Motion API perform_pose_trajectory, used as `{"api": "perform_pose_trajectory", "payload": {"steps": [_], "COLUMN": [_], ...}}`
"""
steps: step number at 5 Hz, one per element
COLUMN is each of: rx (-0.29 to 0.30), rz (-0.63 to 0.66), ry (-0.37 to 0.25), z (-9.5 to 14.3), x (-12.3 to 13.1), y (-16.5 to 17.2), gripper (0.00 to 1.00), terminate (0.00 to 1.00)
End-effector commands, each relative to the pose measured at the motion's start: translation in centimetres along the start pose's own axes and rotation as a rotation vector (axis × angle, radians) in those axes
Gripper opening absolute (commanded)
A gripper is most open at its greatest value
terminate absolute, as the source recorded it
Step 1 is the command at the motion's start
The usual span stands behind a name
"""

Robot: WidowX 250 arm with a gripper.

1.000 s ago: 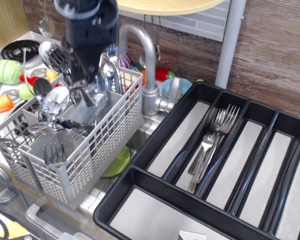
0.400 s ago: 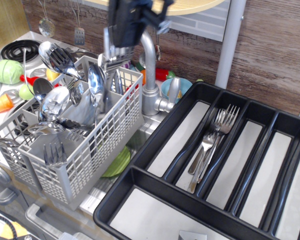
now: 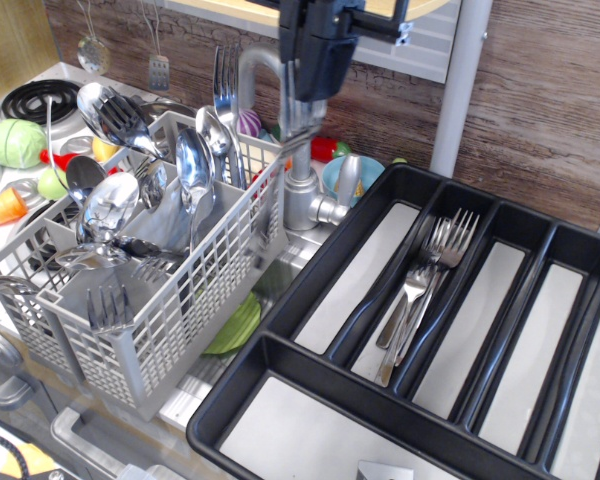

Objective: Put fork from basket to tray

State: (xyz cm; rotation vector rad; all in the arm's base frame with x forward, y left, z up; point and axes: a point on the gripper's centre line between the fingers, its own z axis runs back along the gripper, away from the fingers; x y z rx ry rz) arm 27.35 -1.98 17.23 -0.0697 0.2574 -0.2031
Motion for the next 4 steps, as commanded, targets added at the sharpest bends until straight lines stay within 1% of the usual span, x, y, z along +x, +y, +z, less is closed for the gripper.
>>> {"api": "perform_pose_trajectory", "payload": {"steps": [1,2,3,4], "rx": [-0.056,-0.064,-0.068,-0.141], "rz": [0.010,-0.055,-0.100,-0.133], "ry": [-0.135,-0.170,-0.230,-0.270], "z": [0.3,-0.6,-1.4,-2.8], "x": [0.2,2.1,3.0,3.9], "y": [-2.6,-2.6,-3.1,-3.1], "gripper": [0.00,0.00,0.00,0.00], "terminate": [0.00,0.00,0.00,1.00]}}
